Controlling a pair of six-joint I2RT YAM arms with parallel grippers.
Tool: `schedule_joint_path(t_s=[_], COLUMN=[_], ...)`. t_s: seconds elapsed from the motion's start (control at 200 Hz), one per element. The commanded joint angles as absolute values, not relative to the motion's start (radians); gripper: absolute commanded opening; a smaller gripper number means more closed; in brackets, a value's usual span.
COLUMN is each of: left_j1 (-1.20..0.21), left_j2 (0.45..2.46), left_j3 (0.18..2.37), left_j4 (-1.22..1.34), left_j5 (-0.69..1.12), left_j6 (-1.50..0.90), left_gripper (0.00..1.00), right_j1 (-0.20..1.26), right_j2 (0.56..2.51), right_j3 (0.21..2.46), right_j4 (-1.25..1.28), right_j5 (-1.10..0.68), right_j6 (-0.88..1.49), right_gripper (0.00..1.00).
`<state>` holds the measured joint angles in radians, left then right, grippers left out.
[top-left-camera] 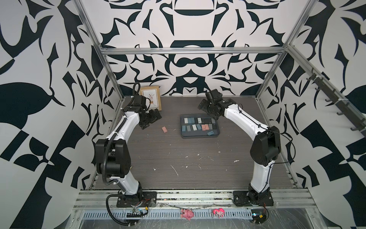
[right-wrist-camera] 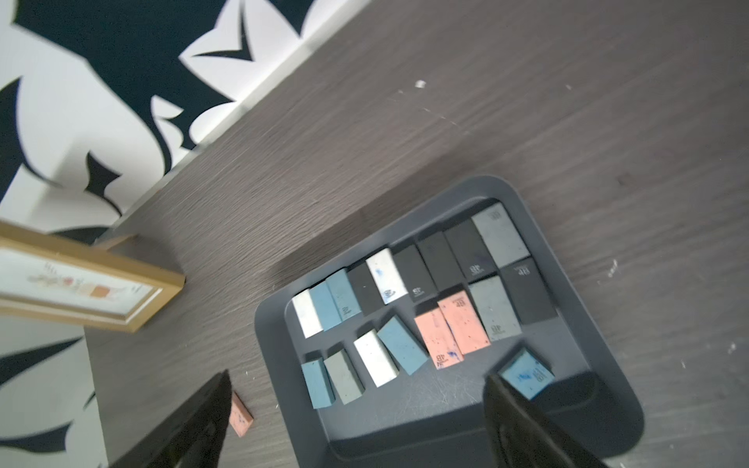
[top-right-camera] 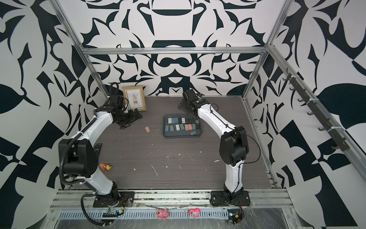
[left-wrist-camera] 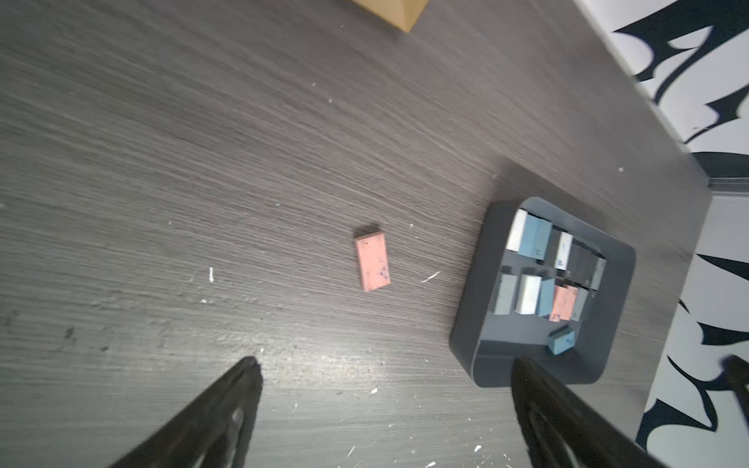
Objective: Put the eraser in the storage box
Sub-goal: Place the eraser in the storage box, then pick up the eraser from the center of the board.
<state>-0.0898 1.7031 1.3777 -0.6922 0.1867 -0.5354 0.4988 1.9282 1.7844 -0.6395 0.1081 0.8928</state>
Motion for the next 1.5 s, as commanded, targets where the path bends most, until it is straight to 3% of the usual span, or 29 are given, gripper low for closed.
schedule_joint_path(t_s=[0.0,0.4,0.83,0.86,1.155,1.495], left_j1=[-0.103,-0.179,-0.214,-0.22,-0.262,-0.334], left_j2=[1.77,1.992,2.09,2.1,2.189,2.275], left_j3=[1.4,1.537,1.582,1.596,1.683,1.721], left_j4=[-0.756,-0.867,-0.842,-0.848,-0.912,-0.97], left_j5=[0.162,0.042,0.074,0.065,-0.042,-0.219], left_j6=[-0.543,-0.48,-0.482,-0.48,-0.443,-0.35], left_gripper=[0.99,0.94,0.86,0.81,0.7,0.39], right_j1=[0.55,0.601,0.597,0.597,0.58,0.542], right_j2=[1.946,1.86,1.805,1.801,1.739,1.662], right_j3=[1.867,1.712,1.66,1.654,1.587,1.499], right_j4=[-0.671,-0.654,-0.641,-0.642,-0.606,-0.565], right_j5=[0.071,0.127,0.142,0.147,0.156,0.178], right_j6=[0.603,0.434,0.418,0.419,0.431,0.448], right_gripper=[0.98,0.98,0.98,0.98,0.99,0.99])
